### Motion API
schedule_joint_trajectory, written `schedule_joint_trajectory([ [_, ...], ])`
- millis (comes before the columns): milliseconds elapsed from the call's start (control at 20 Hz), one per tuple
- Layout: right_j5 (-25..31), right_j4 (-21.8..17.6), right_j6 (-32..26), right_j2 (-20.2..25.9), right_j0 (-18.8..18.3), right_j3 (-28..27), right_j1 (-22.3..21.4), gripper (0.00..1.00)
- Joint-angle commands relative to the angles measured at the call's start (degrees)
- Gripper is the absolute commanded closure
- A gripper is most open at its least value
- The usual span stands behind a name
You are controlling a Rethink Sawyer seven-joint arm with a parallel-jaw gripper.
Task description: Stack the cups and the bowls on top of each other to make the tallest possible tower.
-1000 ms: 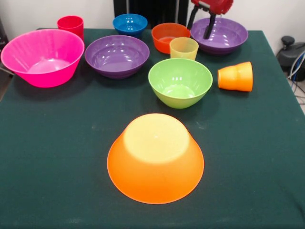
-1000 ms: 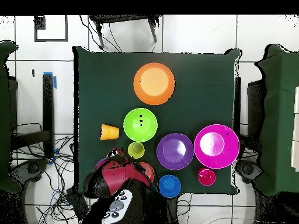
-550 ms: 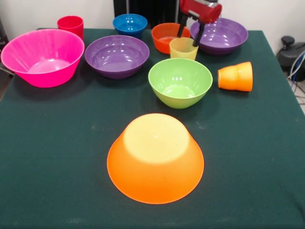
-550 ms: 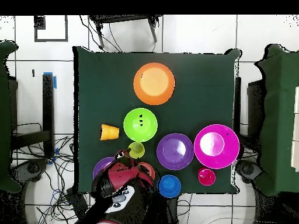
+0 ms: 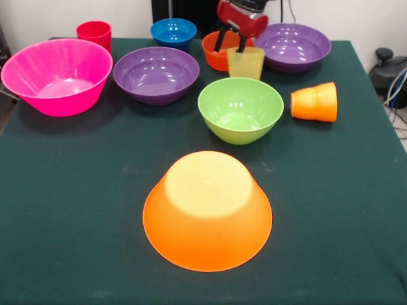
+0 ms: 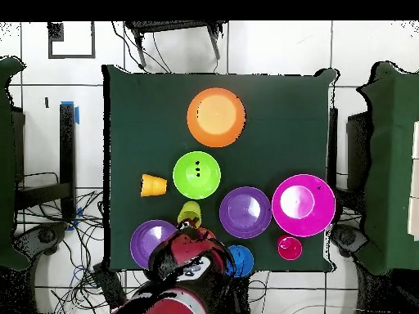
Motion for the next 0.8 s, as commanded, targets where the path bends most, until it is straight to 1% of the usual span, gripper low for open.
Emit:
schedule_joint_trajectory([
  [50, -3.8, -1.3, 4.0, 10.3, -2.1, 1.8, 4.0, 0.00],
  [450, -2.8, -0.8, 2.8, 10.1, -1.8, 1.6, 2.9, 0.00],
  [600, -1.5, -0.1, 2.7, 10.0, -1.2, 1.2, 2.2, 0.00],
  [800, 1.7, 0.3, 2.1, 11.0, -1.6, 1.0, 0.3, 0.00],
])
